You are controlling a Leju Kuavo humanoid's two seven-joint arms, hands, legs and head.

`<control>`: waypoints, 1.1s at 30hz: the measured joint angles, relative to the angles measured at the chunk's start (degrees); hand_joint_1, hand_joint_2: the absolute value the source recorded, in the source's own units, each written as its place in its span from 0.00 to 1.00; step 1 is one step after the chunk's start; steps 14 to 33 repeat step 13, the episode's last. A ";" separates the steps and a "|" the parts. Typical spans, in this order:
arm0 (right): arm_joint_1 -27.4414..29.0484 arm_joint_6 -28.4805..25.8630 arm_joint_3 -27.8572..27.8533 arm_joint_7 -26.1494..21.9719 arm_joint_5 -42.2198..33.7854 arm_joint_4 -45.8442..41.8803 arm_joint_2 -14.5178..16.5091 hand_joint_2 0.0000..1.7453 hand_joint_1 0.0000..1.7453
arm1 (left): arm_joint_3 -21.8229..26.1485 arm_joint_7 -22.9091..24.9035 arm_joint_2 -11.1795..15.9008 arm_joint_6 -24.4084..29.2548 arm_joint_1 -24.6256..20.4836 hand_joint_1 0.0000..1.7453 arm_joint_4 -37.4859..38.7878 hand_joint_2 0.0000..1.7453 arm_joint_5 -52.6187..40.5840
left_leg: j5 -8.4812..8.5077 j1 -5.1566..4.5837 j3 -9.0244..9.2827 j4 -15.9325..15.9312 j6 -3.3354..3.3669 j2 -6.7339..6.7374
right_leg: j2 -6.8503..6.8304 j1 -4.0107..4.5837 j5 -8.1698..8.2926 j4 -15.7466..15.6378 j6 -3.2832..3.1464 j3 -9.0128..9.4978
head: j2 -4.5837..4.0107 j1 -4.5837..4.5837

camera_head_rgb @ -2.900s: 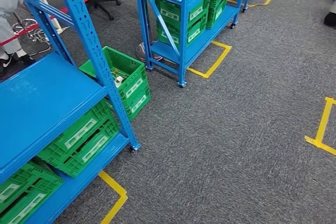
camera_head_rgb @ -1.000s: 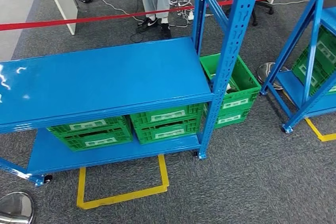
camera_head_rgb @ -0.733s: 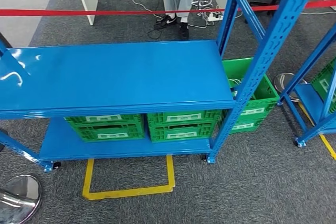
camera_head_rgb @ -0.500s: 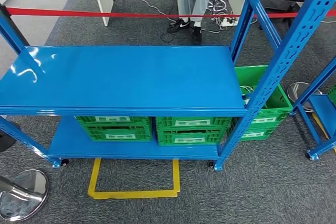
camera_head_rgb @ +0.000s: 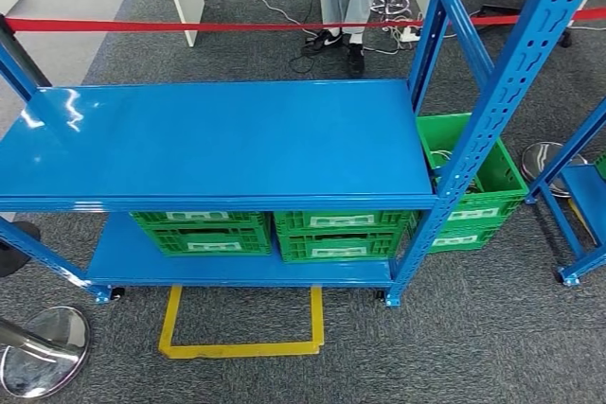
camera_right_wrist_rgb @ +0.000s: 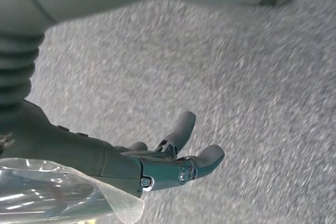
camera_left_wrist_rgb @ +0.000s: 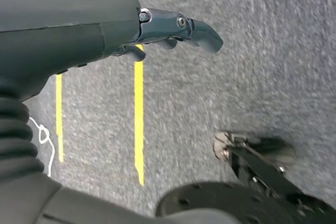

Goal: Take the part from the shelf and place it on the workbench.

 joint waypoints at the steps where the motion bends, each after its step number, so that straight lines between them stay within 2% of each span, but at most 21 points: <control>1: -0.20 -0.08 0.63 -0.07 -1.21 0.71 -0.26 0.00 0.00 | -0.47 -0.06 0.29 0.10 -0.36 0.00 0.69 0.00 0.87 | 0.02 0.03 0.00 -0.02 -0.25 0.00 | 0.00 0.01 0.01 0.01 -0.02 0.03 | 0.00 0.01; 5: -1.15 -0.44 3.42 -0.43 -6.09 3.83 -1.52 0.00 0.00 | -2.47 -0.54 1.76 0.49 -1.91 0.00 3.93 0.00 4.54 | 0.01 0.02 0.00 -0.03 -0.47 0.00 | 0.01 -0.02 0.04 -0.02 -0.06 0.11 | 0.00 0.03; 13: -2.87 -1.10 9.07 -0.93 -14.98 10.15 -4.36 0.00 0.00 | -6.29 -1.50 4.90 1.29 -4.91 0.00 10.57 0.00 11.19 | 0.00 -0.03 0.03 -0.03 -0.48 0.00 | 0.01 -0.10 0.14 -0.35 0.04 0.37 | 0.00 0.03; 33: -2.87 -1.10 9.07 -0.93 -14.98 10.15 -4.36 0.00 0.00 | -6.29 -1.50 4.90 1.29 -4.91 0.00 10.57 0.00 11.19 | 0.00 -0.03 0.03 -0.03 -0.48 0.00 | 0.01 -0.10 0.14 -0.35 0.04 0.37 | 0.00 0.03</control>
